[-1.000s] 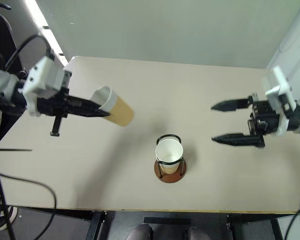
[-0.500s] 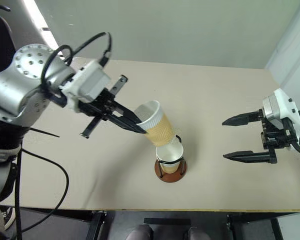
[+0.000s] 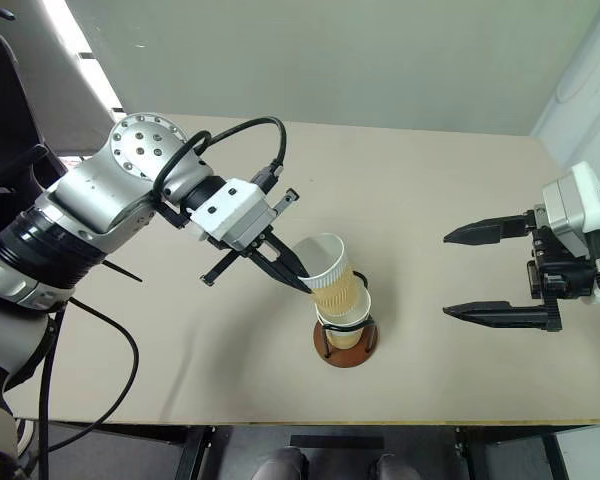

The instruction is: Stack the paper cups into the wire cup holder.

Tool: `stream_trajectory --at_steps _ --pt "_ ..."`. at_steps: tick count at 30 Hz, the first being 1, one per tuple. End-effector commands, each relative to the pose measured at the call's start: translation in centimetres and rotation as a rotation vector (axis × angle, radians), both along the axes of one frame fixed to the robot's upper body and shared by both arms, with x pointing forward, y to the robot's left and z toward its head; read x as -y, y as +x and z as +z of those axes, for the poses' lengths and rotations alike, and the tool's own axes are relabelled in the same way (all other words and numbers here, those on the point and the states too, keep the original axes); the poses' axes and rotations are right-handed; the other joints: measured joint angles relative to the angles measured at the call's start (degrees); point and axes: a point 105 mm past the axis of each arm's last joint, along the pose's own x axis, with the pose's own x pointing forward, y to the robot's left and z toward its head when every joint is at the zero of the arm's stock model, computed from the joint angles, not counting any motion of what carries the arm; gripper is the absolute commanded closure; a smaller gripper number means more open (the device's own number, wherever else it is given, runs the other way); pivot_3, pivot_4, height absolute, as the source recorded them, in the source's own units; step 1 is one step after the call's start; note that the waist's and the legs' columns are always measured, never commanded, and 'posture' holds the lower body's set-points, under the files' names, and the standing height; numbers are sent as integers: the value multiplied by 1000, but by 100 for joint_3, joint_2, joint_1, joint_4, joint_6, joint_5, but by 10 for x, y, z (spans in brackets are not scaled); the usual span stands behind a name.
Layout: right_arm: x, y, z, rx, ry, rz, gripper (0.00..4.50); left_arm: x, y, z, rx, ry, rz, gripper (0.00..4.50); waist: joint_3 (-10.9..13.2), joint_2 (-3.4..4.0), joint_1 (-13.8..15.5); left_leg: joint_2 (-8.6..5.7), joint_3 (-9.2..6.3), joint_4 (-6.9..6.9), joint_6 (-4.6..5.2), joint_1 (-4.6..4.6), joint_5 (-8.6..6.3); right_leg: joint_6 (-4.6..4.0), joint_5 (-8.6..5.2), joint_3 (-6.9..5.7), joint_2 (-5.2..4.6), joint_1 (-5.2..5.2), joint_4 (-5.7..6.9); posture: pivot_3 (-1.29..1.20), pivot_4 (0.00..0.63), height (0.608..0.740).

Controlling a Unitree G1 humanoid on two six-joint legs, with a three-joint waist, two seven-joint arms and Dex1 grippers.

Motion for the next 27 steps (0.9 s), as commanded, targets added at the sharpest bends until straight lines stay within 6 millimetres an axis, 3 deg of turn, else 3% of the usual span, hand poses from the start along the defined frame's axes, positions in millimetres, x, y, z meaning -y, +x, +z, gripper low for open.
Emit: stream_trajectory --at_steps 1,12,15,26,27 --pt "-2 -5 9 49 -5 -2 0 4 -4 9 39 1 -61 4457 0 0 6 -1 0 6 5 -4 -3 4 2 0 -3 -1 0 0 150 740" --pt "-1 -4 9 56 7 -12 0 10 -5 0 61 36 -93 4457 1 2 4 -3 7 46 35 -13 -20 16 8 5 -5 3 5 0 150 740" --pt "1 -5 10 60 8 -13 0 13 -4 -1 52 39 -85 3874 1 2 6 -3 11 47 35 -17 -20 16 8 6 -5 0 4 0 150 740" --pt "4 6 8 61 -11 1 0 15 6 13 80 -57 -35 59 1 2 5 -3 22 55 39 -21 -22 24 11 15 -5 -3 4 0 150 740" --pt "4 9 6 58 -17 2 0 13 10 19 79 -91 2 22 1 2 5 -3 23 55 39 -21 -22 25 12 16 -5 -4 5 0 150 740"
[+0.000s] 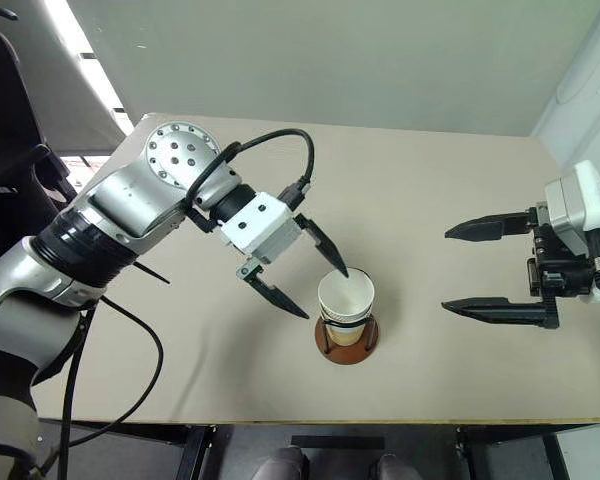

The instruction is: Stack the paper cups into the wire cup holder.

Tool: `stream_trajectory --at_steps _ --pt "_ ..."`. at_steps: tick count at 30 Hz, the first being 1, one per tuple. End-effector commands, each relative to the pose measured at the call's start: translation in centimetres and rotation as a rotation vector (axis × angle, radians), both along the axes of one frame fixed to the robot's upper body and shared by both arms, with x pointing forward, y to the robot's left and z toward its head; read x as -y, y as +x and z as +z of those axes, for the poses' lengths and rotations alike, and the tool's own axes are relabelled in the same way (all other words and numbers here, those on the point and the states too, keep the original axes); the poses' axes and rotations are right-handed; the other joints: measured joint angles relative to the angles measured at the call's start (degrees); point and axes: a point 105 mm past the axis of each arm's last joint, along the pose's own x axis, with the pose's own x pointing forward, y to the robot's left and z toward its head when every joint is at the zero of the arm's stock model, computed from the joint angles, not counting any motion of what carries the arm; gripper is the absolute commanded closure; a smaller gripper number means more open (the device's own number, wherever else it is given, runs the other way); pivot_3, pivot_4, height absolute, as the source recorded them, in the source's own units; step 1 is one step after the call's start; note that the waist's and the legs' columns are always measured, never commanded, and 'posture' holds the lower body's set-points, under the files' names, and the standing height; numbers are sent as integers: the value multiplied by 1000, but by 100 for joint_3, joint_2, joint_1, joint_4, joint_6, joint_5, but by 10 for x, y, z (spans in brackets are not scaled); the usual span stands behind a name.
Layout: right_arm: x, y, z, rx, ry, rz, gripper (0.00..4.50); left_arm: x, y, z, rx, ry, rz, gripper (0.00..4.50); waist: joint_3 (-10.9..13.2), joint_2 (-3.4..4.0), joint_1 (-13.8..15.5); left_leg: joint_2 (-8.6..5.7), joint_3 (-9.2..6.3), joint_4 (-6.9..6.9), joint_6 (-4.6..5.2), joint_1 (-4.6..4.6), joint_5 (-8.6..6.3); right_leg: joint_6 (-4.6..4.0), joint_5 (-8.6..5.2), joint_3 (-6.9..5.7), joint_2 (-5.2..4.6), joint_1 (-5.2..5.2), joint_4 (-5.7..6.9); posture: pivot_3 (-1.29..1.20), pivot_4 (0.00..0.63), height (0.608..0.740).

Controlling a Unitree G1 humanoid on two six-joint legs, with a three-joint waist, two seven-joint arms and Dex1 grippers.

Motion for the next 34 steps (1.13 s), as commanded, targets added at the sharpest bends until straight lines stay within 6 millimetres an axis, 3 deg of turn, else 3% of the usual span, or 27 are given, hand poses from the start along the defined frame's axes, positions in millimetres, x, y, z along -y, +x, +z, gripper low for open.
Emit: stream_trajectory --at_steps 1,7,13,16,22,25,34 --pt "4 9 1 23 -33 1 0 -13 11 26 13 -106 102 22 0 0 -1 0 1 0 0 0 0 1 0 1 0 -1 0 0 150 740" --pt "19 36 -1 -59 85 -19 0 -74 27 49 -151 -324 433 22 -3 6 -84 4 24 -6 1 7 0 3 2 22 2 -16 7 0 150 740" --pt "53 48 -13 -141 61 -95 0 -189 1 15 -349 -388 881 22 -13 26 -183 11 40 -29 -3 0 2 3 2 57 12 -44 24 0 150 740" --pt "69 52 -17 -180 74 -134 0 -220 -12 -1 -414 -429 1026 22 -12 22 -150 8 41 -29 -3 -7 1 3 1 69 8 -53 11 0 150 740" --pt "75 57 -20 -195 74 -140 0 -228 -28 -10 -441 -444 1086 22 -12 22 -74 4 41 -8 9 13 -2 0 4 76 3 -43 37 0 150 740" --pt "72 58 -20 -199 72 -124 0 -227 -30 -10 -439 -447 1091 22 -12 22 -101 2 53 -9 74 58 -33 -14 7 85 4 -19 61 0 150 740" --pt "61 66 -16 -180 91 -93 0 -226 -31 -13 -431 -440 1101 22 -12 23 -193 6 65 -17 71 80 -34 -42 -8 90 8 -33 103 0 150 740"
